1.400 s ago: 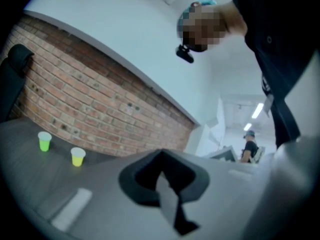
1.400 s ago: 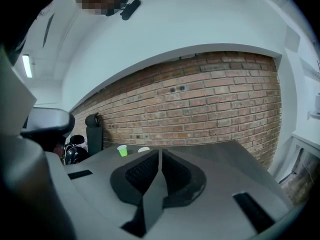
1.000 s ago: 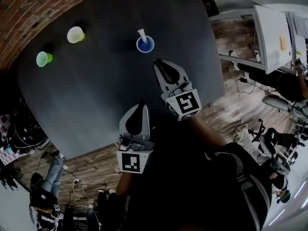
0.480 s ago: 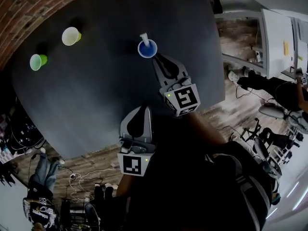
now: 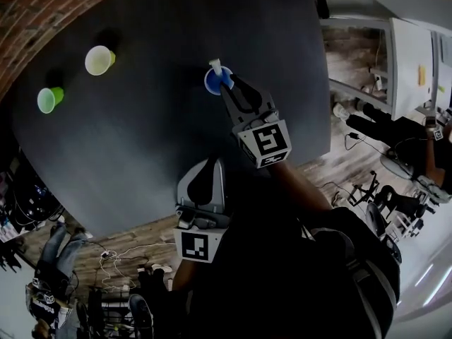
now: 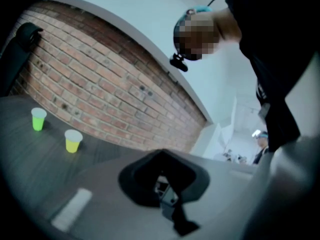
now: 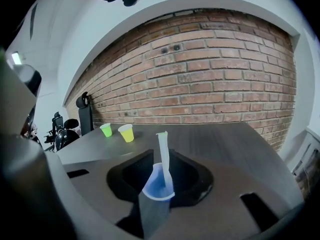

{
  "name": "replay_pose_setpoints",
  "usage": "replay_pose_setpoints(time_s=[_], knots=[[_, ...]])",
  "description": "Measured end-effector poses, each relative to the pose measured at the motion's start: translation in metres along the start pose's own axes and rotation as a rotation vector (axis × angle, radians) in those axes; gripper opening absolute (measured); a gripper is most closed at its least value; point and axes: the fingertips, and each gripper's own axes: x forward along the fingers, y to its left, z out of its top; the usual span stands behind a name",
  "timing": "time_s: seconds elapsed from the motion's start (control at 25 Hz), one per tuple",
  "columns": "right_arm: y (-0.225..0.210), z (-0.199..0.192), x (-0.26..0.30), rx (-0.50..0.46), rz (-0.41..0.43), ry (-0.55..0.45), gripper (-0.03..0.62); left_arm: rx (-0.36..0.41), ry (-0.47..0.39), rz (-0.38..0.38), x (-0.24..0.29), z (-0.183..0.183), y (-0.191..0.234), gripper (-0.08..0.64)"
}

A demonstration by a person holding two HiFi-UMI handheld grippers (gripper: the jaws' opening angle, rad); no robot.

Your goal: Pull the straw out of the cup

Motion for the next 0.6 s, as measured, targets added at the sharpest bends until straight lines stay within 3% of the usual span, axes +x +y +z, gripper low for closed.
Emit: replay_pose_setpoints(time_s=[0.6], knots=[[-0.004, -0.005, 0.032, -0.037, 0.017, 0.059, 0.089, -0.038, 0.03, 0.035, 0.017, -0.012, 0.03, 0.005]])
